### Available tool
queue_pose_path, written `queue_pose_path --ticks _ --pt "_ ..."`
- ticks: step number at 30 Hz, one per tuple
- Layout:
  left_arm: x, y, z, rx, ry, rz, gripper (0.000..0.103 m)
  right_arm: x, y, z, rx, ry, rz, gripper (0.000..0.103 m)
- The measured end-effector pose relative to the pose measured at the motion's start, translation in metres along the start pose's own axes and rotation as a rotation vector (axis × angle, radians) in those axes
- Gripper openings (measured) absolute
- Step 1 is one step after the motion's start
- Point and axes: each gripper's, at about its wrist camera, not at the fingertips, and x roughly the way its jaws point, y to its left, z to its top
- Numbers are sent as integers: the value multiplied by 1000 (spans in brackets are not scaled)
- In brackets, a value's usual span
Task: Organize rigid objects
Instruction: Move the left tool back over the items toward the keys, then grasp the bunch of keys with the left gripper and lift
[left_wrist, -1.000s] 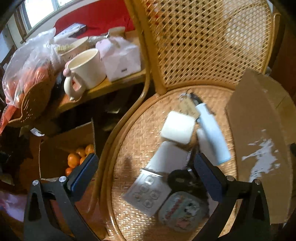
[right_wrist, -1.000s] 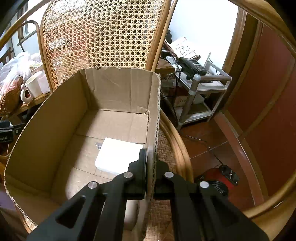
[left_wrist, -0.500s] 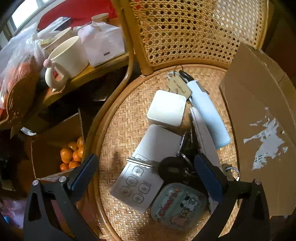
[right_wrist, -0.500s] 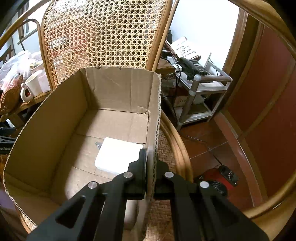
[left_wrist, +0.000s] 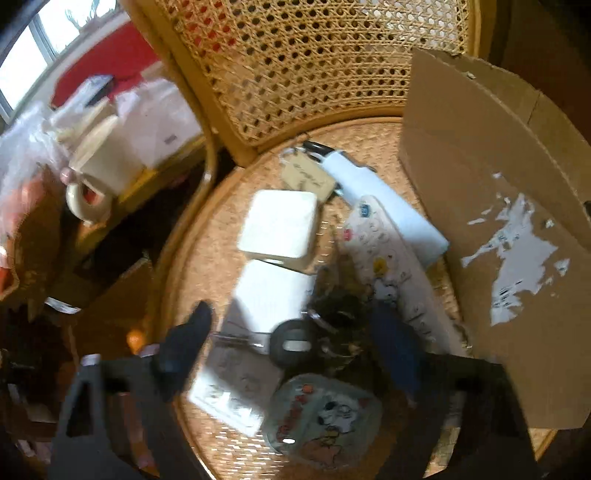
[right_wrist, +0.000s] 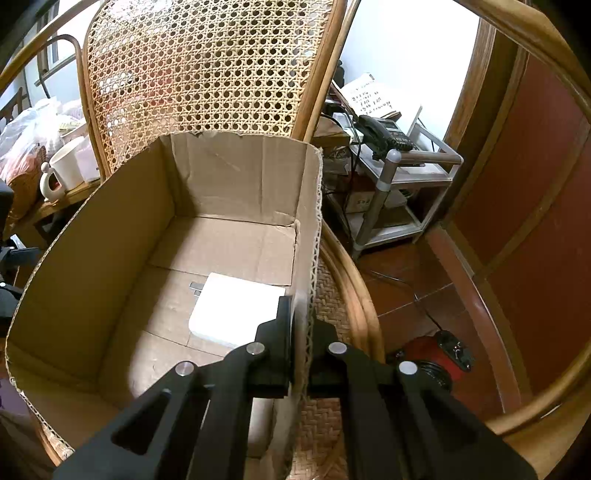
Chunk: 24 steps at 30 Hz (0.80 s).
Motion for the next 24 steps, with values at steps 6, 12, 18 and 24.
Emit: queue_pose_path --ticks 6,12,18,24 --pt "-1 -14 2 47 -17 -5 29 0 0 0 0 0 -1 7" --pt "-15 3 5 -69 -26 -135 13 0 0 0 0 0 0 7" --pt "-24 11 4 -105 -61 -170 10 0 0 0 0 0 -1 7" --pt "-35 15 6 -117 -117 -175 10 0 0 0 0 1 -1 7"
